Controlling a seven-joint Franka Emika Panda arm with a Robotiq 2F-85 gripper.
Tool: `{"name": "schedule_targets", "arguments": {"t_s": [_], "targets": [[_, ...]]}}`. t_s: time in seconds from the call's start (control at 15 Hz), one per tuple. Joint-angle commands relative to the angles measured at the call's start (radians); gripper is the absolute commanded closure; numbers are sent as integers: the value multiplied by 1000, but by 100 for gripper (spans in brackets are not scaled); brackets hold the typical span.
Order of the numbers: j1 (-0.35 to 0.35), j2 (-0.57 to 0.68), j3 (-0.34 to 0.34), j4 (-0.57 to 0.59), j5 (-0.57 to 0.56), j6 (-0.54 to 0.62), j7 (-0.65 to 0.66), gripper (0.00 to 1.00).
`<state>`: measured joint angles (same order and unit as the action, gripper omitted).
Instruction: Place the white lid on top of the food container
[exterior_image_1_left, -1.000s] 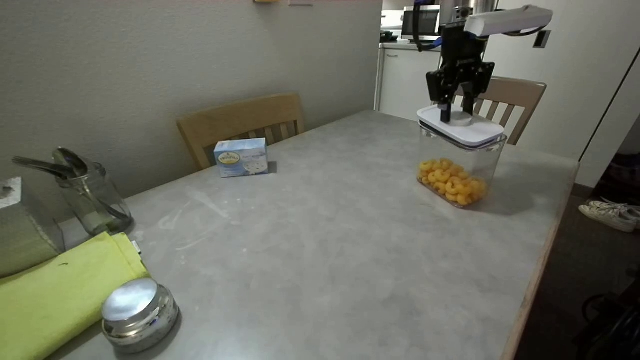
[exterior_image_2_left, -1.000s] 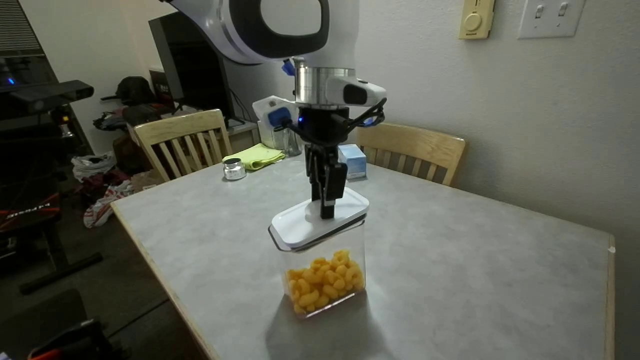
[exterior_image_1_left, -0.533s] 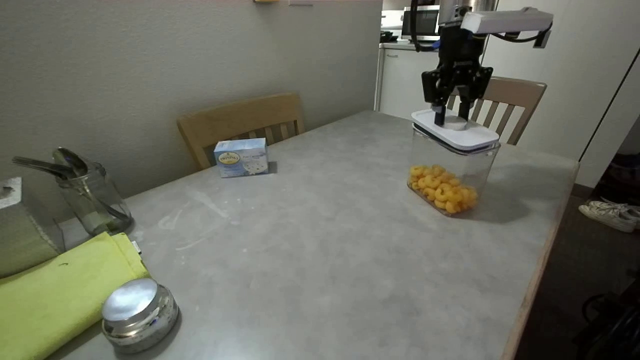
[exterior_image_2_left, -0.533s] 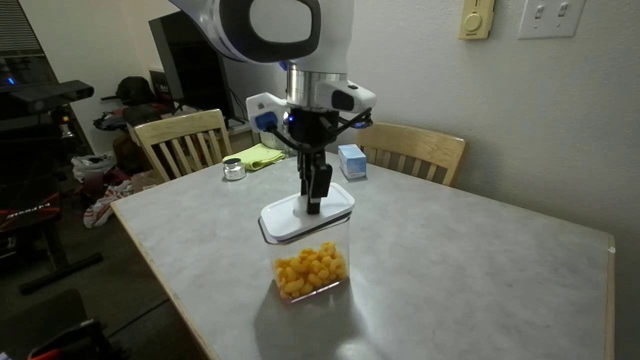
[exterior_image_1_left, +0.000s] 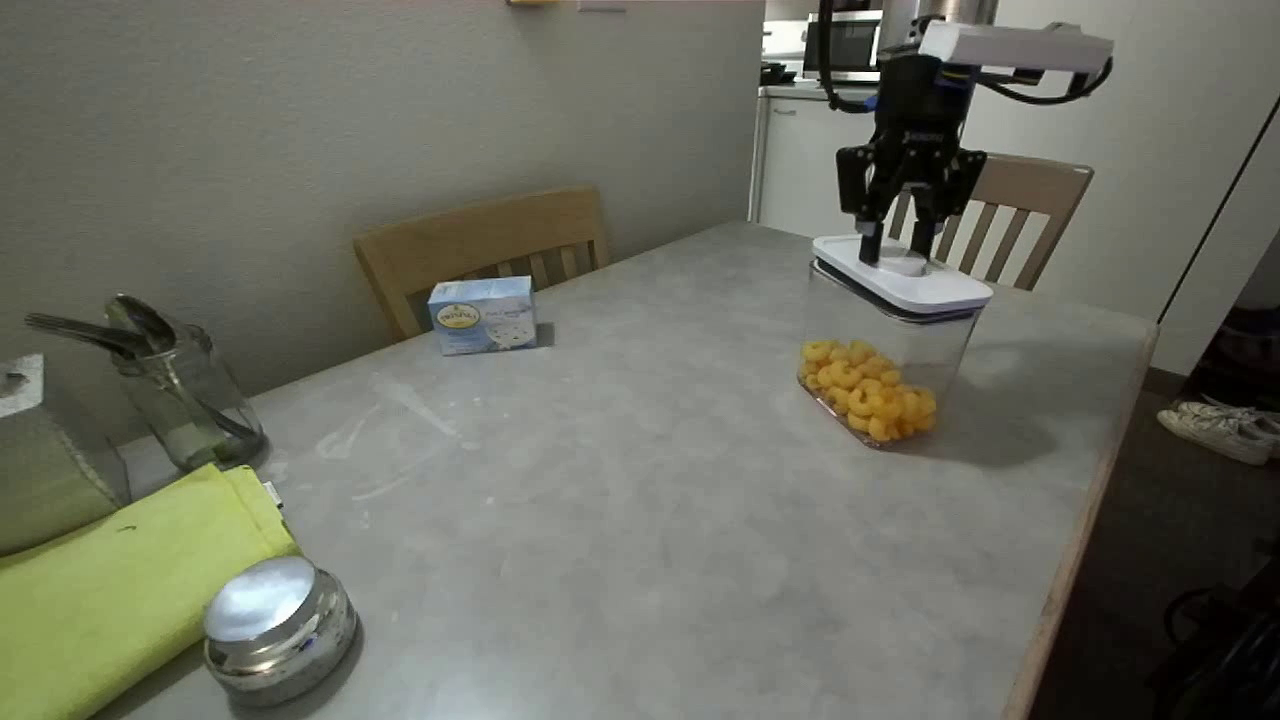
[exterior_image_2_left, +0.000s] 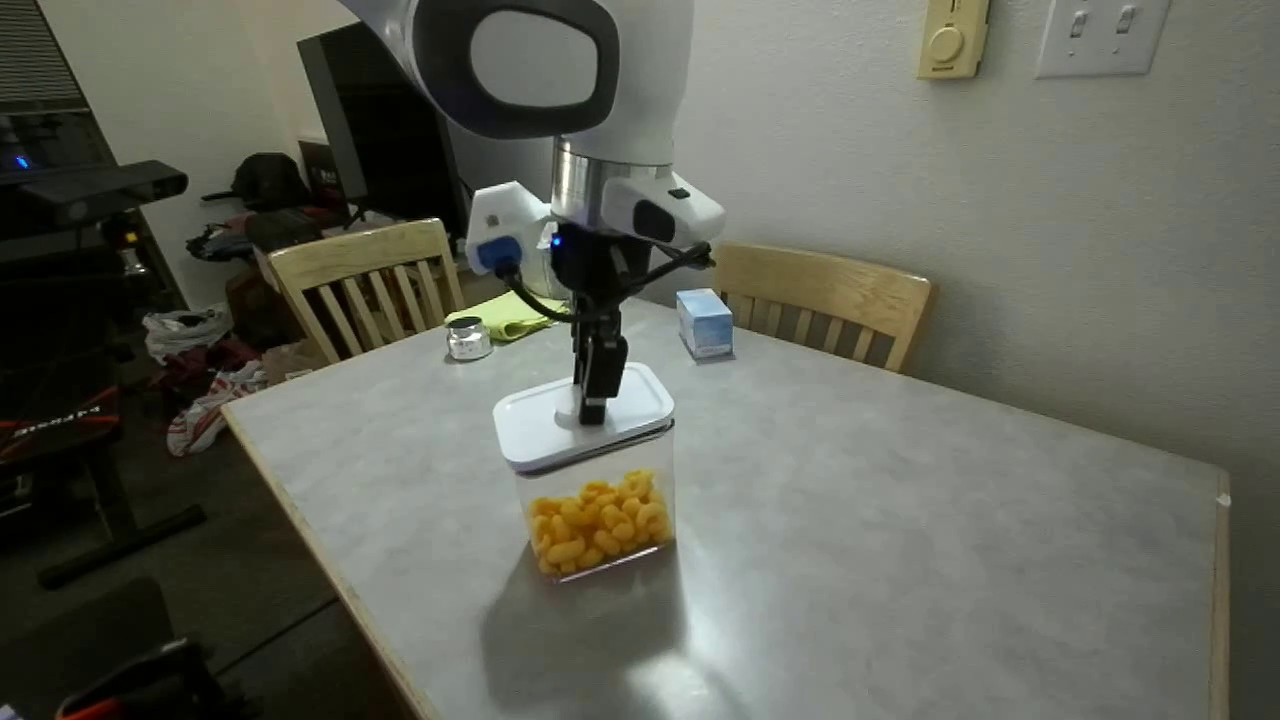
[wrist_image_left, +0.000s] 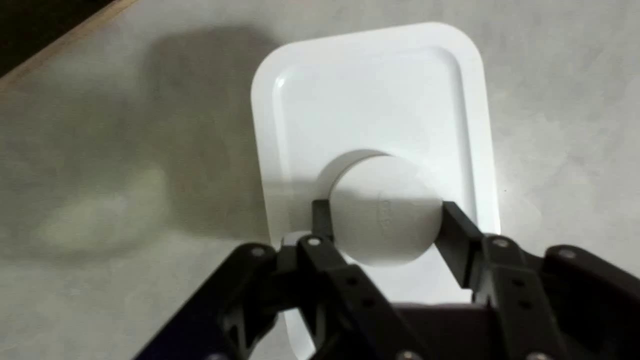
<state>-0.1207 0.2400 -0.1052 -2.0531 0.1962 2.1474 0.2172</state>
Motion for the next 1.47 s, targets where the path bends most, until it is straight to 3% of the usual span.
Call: {"name": "schedule_targets", "arguments": {"t_s": [0.0, 0.2, 0.27, 0.53, 0.6, 0.8, 0.87, 0.93, 1.07, 1.4], "targets": [[2, -33, 9, -50, 53, 0, -14, 71], [6, -38, 10, -59, 60, -1, -1, 71], [9, -39, 10, -62, 57, 1, 4, 26], [32, -57, 5, -68, 8, 3, 54, 2], [38, -65, 3, -65, -13, -8, 73, 0], [61, -94, 3, -58, -86, -28, 143, 0], [69, -102, 5, -55, -113, -33, 170, 6], [75, -107, 6, -52, -136, -39, 192, 27], [83, -113, 10, -51, -162, -43, 220, 32], [93, -108, 8, -68, -200, -21, 255, 66]]}}
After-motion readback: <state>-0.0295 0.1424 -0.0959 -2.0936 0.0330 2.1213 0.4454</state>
